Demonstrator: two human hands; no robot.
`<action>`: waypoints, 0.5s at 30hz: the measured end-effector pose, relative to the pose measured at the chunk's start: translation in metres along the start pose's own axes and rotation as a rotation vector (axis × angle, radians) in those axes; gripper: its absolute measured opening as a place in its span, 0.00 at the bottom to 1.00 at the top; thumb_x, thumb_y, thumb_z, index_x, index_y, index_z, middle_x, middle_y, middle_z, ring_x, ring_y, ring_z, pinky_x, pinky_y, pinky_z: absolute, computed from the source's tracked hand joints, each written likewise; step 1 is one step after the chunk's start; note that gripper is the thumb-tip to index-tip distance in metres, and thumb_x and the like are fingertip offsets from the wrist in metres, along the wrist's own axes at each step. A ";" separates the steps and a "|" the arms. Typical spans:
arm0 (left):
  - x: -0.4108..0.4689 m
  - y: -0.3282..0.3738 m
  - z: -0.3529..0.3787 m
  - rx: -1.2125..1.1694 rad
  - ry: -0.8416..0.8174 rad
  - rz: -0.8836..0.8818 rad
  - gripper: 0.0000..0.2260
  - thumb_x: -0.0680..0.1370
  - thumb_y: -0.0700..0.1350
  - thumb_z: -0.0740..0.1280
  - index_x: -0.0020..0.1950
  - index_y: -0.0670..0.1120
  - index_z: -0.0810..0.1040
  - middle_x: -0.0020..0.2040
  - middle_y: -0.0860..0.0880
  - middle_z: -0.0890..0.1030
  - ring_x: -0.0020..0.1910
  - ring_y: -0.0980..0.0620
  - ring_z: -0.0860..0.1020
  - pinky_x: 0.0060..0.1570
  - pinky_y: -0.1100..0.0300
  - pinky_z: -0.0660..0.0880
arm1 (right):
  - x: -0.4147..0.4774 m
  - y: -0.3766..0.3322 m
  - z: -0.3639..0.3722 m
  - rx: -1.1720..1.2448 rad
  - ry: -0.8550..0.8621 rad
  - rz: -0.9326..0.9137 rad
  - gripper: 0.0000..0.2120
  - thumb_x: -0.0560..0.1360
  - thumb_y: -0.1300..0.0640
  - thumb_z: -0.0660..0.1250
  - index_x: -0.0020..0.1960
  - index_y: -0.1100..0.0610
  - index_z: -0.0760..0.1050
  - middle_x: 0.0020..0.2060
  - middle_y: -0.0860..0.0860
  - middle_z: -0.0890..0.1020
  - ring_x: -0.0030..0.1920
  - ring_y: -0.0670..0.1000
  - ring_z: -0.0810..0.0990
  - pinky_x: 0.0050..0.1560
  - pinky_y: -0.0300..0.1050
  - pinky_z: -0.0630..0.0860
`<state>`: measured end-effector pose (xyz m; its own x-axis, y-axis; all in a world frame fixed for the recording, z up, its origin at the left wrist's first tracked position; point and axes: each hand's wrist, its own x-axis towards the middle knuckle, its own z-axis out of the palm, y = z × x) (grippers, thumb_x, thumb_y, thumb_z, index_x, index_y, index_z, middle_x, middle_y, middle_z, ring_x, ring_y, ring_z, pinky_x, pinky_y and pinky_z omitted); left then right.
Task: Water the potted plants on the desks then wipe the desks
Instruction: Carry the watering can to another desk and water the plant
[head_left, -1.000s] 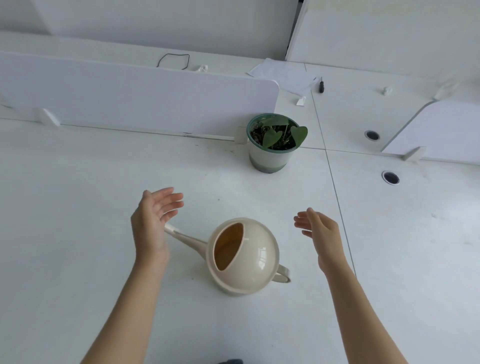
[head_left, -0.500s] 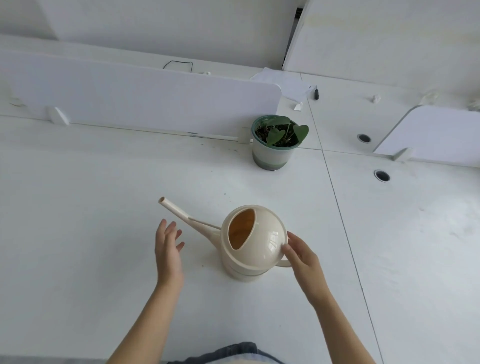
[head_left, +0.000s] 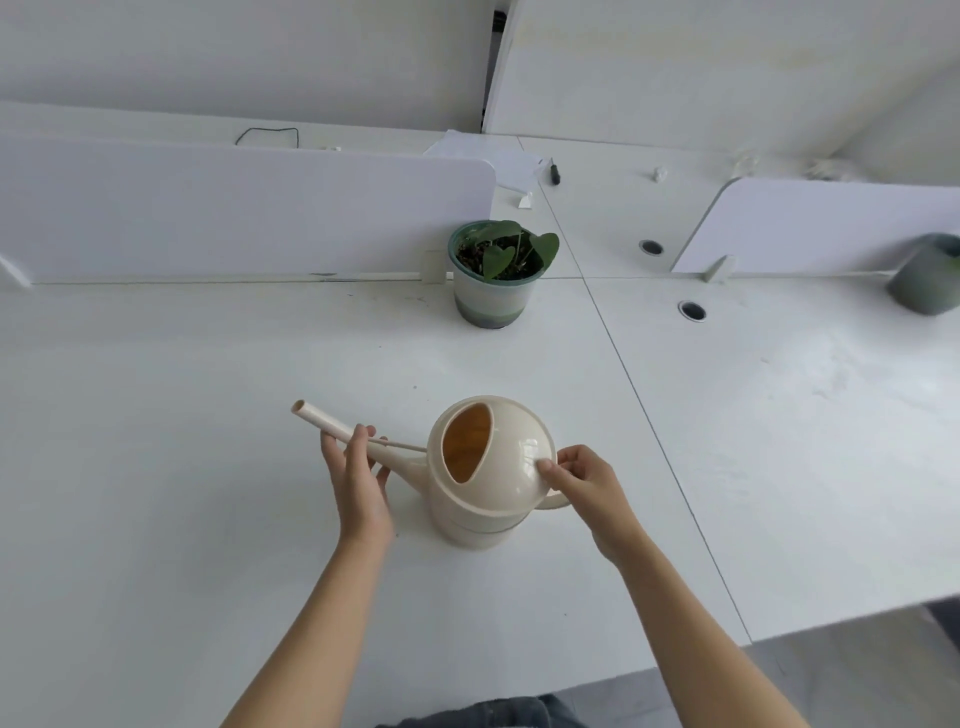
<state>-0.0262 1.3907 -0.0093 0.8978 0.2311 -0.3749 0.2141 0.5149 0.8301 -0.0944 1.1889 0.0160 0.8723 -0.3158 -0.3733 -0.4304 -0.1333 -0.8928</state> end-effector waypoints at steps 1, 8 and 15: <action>0.001 0.001 0.001 -0.001 -0.009 -0.002 0.20 0.80 0.46 0.55 0.73 0.48 0.58 0.49 0.49 0.72 0.53 0.47 0.72 0.56 0.51 0.69 | -0.001 -0.001 0.001 0.028 0.011 0.005 0.10 0.70 0.53 0.71 0.40 0.56 0.71 0.36 0.55 0.70 0.40 0.51 0.68 0.38 0.41 0.64; -0.007 0.018 0.006 -0.057 -0.118 0.008 0.20 0.81 0.46 0.53 0.72 0.46 0.58 0.46 0.49 0.73 0.46 0.51 0.74 0.54 0.52 0.70 | -0.024 -0.019 -0.006 0.137 0.095 -0.073 0.15 0.64 0.49 0.72 0.41 0.56 0.71 0.35 0.55 0.71 0.40 0.51 0.69 0.39 0.40 0.64; -0.045 0.039 -0.003 -0.109 -0.099 0.078 0.17 0.81 0.47 0.51 0.71 0.49 0.61 0.47 0.49 0.74 0.46 0.51 0.74 0.53 0.54 0.71 | -0.055 -0.029 -0.014 0.127 0.060 -0.140 0.25 0.53 0.39 0.71 0.41 0.56 0.71 0.38 0.56 0.71 0.41 0.51 0.70 0.39 0.40 0.65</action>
<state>-0.0593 1.4031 0.0380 0.9448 0.1941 -0.2640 0.1040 0.5864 0.8033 -0.1328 1.1969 0.0655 0.9046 -0.3584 -0.2308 -0.2696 -0.0618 -0.9610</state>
